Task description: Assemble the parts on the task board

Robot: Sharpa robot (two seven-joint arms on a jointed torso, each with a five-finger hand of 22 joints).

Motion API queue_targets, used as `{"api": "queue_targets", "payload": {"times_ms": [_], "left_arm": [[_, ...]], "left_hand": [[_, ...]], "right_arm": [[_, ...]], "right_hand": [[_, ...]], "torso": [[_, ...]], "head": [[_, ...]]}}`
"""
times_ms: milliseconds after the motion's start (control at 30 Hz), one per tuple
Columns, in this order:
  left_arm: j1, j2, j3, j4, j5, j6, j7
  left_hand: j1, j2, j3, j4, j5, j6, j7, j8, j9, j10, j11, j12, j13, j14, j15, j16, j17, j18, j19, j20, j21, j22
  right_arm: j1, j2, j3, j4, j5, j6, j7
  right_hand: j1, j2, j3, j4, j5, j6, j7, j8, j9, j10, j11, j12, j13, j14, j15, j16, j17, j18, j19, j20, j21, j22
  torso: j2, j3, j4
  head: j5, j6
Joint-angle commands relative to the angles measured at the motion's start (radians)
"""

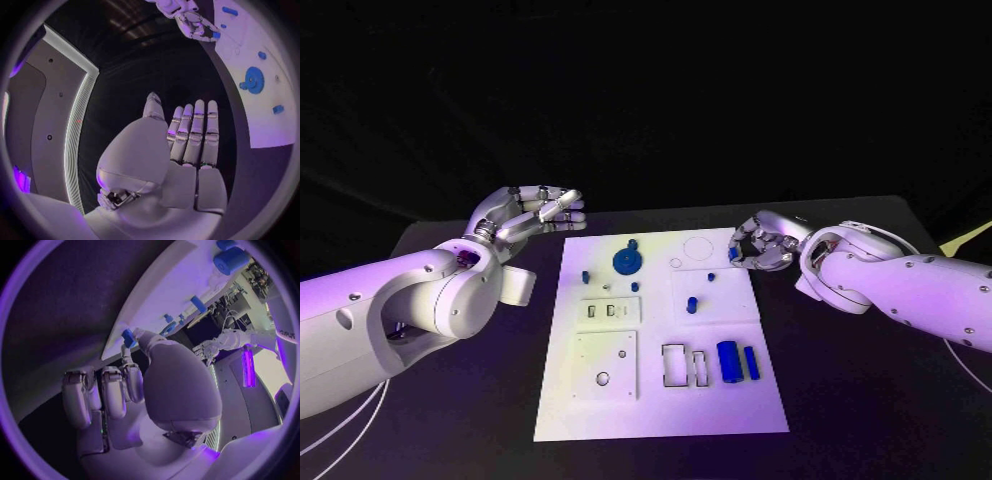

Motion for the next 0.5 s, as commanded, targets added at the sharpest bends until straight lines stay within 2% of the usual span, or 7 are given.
{"api": "queue_targets", "payload": {"times_ms": [33,200,400,500], "left_arm": [[0.001,0.002,0.001,0.001,0.002,0.017,0.012],[0.001,0.002,0.001,0.001,0.002,0.017,0.011],[0.001,0.002,0.001,0.001,0.002,0.018,0.01],[0.001,0.001,0.001,0.001,0.002,0.018,0.01]], "left_hand": [[0.003,0.007,-0.006,0.0,-0.007,-0.008,0.004,-0.004,0.002,-0.007,0.002,-0.005,-0.001,-0.007,-0.001,-0.006,0.002,0.012,0.006,-0.002,-0.006,-0.001],[0.003,0.007,-0.006,0.0,-0.007,-0.008,0.004,-0.004,0.002,-0.007,0.002,-0.005,-0.001,-0.007,-0.001,-0.006,0.002,0.012,0.006,-0.002,-0.006,-0.001],[0.003,0.007,-0.006,0.0,-0.007,-0.008,0.004,-0.004,0.002,-0.007,0.002,-0.005,-0.001,-0.007,-0.001,-0.006,0.002,0.012,0.006,-0.002,-0.006,-0.001],[0.003,0.007,-0.006,0.0,-0.007,-0.008,0.004,-0.004,0.002,-0.007,0.002,-0.005,-0.001,-0.007,-0.001,-0.006,0.002,0.012,0.006,-0.002,-0.006,-0.001]], "right_arm": [[-0.004,0.004,0.0,-0.003,-0.016,0.007,-0.007],[-0.007,0.01,0.0,-0.006,-0.02,0.004,-0.009],[-0.009,0.012,0.0,-0.007,-0.023,-0.018,-0.014],[-0.009,0.012,0.0,-0.008,-0.023,-0.039,-0.016]], "right_hand": [[0.0,0.002,0.006,-0.001,0.002,0.007,-0.001,0.002,-0.002,0.006,-0.001,0.004,0.128,0.108,0.002,0.004,0.263,-0.014,0.106,0.003,0.005,0.263],[0.0,0.002,0.006,-0.001,0.002,0.007,-0.001,0.002,-0.002,0.006,-0.001,0.004,0.128,0.108,0.002,0.004,0.263,-0.014,0.106,0.003,0.005,0.263],[-0.01,0.004,0.017,0.002,0.012,0.016,-0.002,0.003,-0.004,0.009,-0.002,0.007,0.13,0.108,0.001,0.004,0.263,-0.014,0.106,0.002,0.005,0.263],[-0.016,0.014,0.036,0.002,0.025,0.038,-0.009,0.011,-0.004,0.017,-0.008,0.016,0.138,0.108,-0.003,0.004,0.263,-0.014,0.106,-0.001,0.005,0.263]], "torso": [[-0.001,0.0001,0.0004],[0.0,0.0008,0.0],[-0.001,-0.0005,0.0002],[-0.001,-0.0001,0.0001]], "head": [[0.001,-0.002],[0.004,-0.004],[0.005,-0.005],[0.006,-0.006]]}}
